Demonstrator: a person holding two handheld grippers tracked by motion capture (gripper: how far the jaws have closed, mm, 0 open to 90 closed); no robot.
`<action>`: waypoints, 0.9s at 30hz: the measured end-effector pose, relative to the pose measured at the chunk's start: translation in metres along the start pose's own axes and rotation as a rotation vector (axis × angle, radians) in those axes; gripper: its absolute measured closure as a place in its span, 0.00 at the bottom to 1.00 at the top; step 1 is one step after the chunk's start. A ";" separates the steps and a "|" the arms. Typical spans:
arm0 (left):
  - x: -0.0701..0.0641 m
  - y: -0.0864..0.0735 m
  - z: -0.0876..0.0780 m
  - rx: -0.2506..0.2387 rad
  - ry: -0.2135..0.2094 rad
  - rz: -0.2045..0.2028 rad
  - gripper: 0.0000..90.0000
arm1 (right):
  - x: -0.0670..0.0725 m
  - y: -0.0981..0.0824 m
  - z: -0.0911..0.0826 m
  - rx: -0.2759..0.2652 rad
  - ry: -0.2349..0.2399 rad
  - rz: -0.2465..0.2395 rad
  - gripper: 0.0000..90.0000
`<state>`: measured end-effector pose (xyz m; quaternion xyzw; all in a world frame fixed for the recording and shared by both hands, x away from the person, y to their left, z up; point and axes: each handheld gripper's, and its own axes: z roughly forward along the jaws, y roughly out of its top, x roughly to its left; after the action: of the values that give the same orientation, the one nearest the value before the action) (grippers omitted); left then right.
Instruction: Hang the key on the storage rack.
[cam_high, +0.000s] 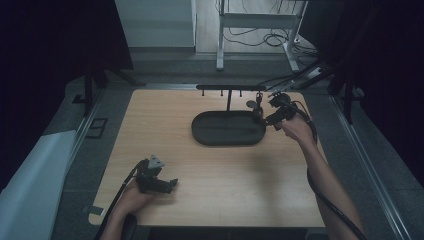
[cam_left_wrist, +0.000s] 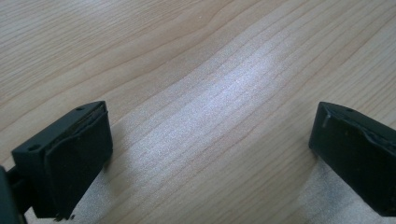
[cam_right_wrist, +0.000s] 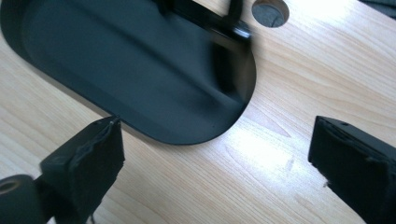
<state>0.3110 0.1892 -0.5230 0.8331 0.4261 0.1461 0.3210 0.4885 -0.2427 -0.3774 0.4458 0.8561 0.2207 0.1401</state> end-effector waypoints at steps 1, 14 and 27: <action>0.000 0.000 0.000 0.000 0.000 0.000 0.00 | 0.000 -0.001 -0.001 -0.006 0.004 -0.005 0.02; 0.000 0.000 0.000 -0.001 0.000 0.000 0.00 | 0.011 -0.013 -0.013 -0.046 0.047 -0.050 0.00; 0.000 0.000 0.000 0.002 0.000 0.001 0.00 | 0.021 -0.028 -0.014 -0.031 0.060 -0.070 0.00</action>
<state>0.3110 0.1893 -0.5228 0.8336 0.4259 0.1458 0.3201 0.4508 -0.2426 -0.3802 0.4064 0.8715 0.2425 0.1288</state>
